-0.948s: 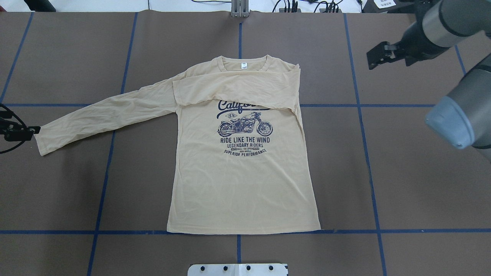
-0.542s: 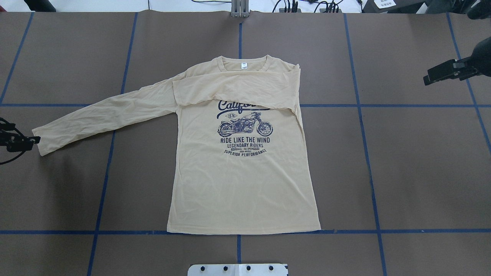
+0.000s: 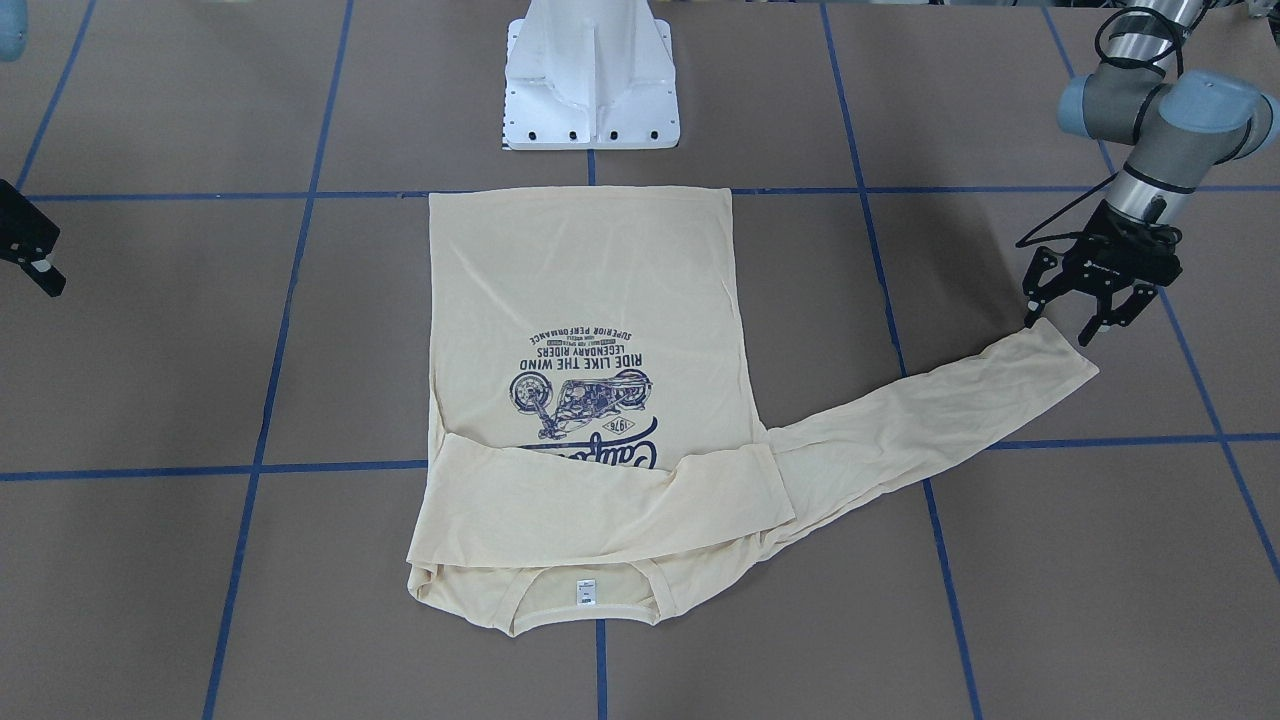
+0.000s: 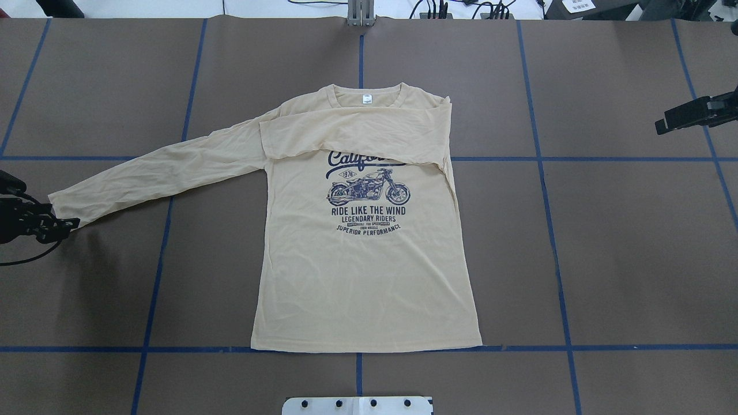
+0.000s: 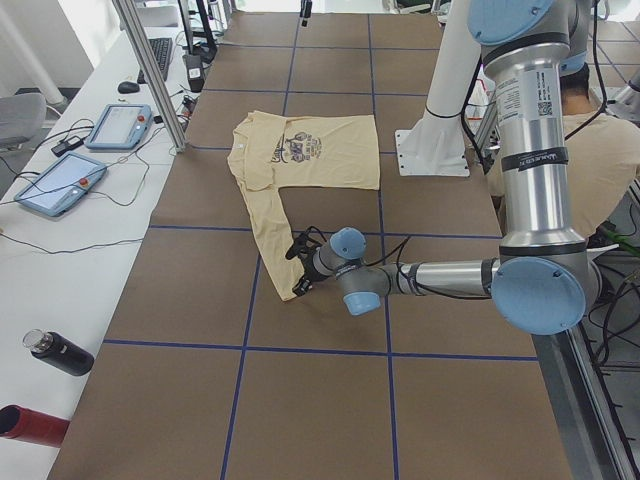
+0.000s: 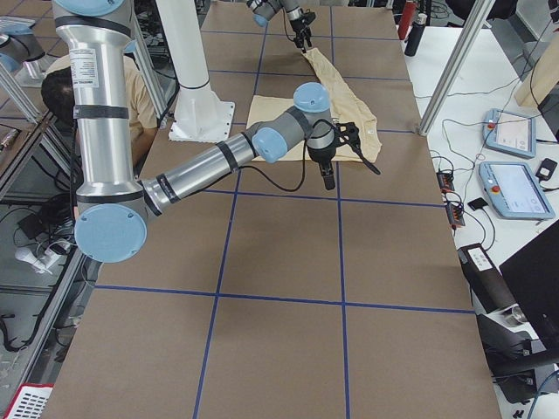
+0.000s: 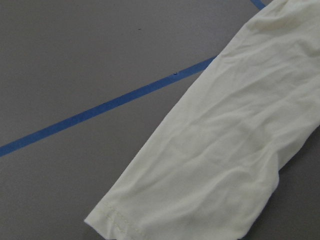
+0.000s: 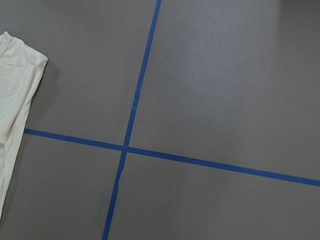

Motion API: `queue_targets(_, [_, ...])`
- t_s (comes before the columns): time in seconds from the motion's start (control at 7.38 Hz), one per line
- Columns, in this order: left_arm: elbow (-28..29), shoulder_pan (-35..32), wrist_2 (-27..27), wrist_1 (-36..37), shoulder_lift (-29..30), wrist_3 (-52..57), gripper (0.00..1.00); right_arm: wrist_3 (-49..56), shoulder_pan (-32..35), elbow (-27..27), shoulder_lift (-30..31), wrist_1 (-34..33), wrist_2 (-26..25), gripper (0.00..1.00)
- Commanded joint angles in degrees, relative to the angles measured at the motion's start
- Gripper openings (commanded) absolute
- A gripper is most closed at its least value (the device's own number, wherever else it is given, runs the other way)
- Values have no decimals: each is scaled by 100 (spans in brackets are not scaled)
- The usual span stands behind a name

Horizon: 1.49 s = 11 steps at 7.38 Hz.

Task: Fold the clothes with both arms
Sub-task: 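Release the sleeve and raise the right gripper away from the shirt, then lower the left gripper to the other sleeve cuff and grasp it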

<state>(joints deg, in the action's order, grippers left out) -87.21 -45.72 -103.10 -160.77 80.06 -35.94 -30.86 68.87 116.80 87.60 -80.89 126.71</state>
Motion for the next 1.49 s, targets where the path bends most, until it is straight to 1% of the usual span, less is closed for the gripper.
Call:
queue_targets(0.0, [11, 98, 9, 1, 1, 26, 67, 1, 3, 0, 2, 3, 2, 99])
queue_targets(0.27, [11, 151, 9, 1, -17, 26, 67, 1, 3, 0, 2, 3, 2, 99])
queue_targets(0.41, [11, 151, 9, 1, -34, 35, 59, 1, 3, 0, 2, 3, 2, 99])
queue_targets(0.54, [19, 151, 9, 1, -34, 35, 49, 1, 3, 0, 2, 3, 2, 99])
queue_targets(1.35, [28, 151, 18, 10, -52, 61, 46, 1, 3, -8, -6, 3, 2, 99])
